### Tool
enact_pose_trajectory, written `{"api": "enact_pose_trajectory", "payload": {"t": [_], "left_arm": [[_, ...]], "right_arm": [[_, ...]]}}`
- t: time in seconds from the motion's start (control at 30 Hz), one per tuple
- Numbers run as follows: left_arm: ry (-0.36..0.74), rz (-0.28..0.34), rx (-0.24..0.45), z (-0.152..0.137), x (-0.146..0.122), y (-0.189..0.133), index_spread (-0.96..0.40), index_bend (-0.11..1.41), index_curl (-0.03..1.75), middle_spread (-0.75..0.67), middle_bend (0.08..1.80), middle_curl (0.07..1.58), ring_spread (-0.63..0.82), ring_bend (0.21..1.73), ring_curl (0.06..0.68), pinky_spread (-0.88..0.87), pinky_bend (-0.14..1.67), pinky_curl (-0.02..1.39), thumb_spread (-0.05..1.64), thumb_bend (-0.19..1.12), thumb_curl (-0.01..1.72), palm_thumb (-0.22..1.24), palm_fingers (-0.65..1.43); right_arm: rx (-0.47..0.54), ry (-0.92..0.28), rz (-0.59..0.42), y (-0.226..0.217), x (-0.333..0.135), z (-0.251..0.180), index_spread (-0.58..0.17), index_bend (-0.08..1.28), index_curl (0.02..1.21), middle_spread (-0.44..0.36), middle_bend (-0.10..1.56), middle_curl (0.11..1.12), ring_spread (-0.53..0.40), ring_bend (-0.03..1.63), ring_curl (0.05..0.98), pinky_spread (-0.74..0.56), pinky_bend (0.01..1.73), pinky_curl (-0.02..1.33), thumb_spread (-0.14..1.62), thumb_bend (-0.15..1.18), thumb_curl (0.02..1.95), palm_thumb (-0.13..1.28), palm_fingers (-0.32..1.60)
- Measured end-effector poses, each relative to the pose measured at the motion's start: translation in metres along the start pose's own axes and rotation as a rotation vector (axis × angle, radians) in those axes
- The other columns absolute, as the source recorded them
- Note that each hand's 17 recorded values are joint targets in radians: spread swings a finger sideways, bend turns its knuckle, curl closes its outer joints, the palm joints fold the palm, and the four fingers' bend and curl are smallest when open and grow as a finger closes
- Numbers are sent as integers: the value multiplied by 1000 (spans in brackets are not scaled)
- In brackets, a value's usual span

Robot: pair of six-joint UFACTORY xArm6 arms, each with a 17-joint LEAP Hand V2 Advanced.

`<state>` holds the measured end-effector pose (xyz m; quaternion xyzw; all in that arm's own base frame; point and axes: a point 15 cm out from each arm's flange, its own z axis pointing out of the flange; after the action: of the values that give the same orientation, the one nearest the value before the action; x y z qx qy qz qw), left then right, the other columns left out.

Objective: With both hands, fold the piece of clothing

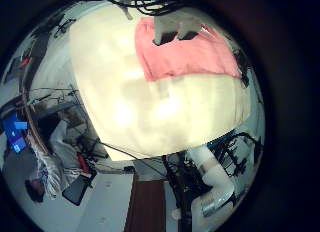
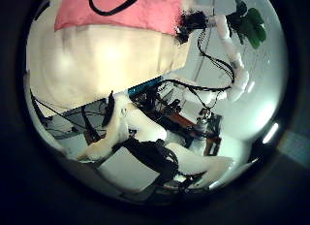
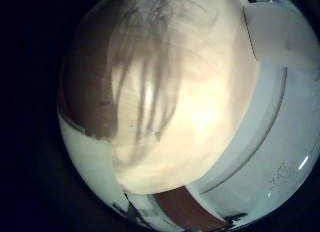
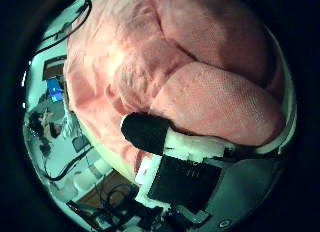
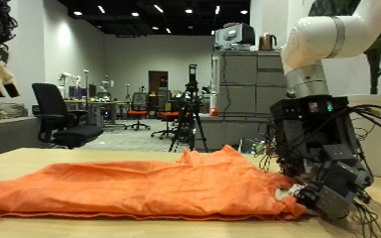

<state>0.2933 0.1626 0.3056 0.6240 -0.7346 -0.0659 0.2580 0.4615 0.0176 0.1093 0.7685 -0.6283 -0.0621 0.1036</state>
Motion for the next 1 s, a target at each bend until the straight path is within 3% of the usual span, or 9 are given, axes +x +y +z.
{"api": "enact_pose_trajectory", "payload": {"t": [0.1,0.27,0.37,0.7,1.0], "left_arm": [[1,-1,1,0,-1,1,130,152,254,505,163,188,612,445,223,573,384,318,1084,-22,395,558,-67],[2,1,2,0,-1,1,129,153,256,505,165,187,607,446,224,573,383,318,1084,-22,394,558,-66],[2,3,2,0,-2,1,129,152,256,505,167,189,606,445,223,573,382,317,1083,-24,393,556,-65],[10,4,4,1,-3,2,129,156,262,497,165,190,605,442,222,573,378,317,1081,-22,390,555,-62],[9,1,18,-2,-8,8,129,154,265,494,167,192,605,441,222,573,377,317,1081,-22,389,555,-61]], "right_arm": [[10,2,-6,0,0,-5,-304,684,600,-119,908,611,-219,1100,417,-440,1037,283,988,71,387,709,1485],[35,22,-5,4,11,-25,-283,907,696,-117,1082,672,-193,1252,485,-347,1211,380,931,159,492,987,1393],[30,20,-10,11,17,-33,-263,993,726,-114,1143,691,-186,1302,511,-309,1274,420,908,190,545,1065,1346],[-118,-22,-25,80,43,-60,-213,1138,756,-107,1266,715,-167,1401,565,-226,1370,524,864,188,695,1129,1223],[-73,36,27,90,87,-153,-197,1177,742,-103,1305,708,-163,1425,577,-199,1364,584,855,164,806,1122,1196]]}}
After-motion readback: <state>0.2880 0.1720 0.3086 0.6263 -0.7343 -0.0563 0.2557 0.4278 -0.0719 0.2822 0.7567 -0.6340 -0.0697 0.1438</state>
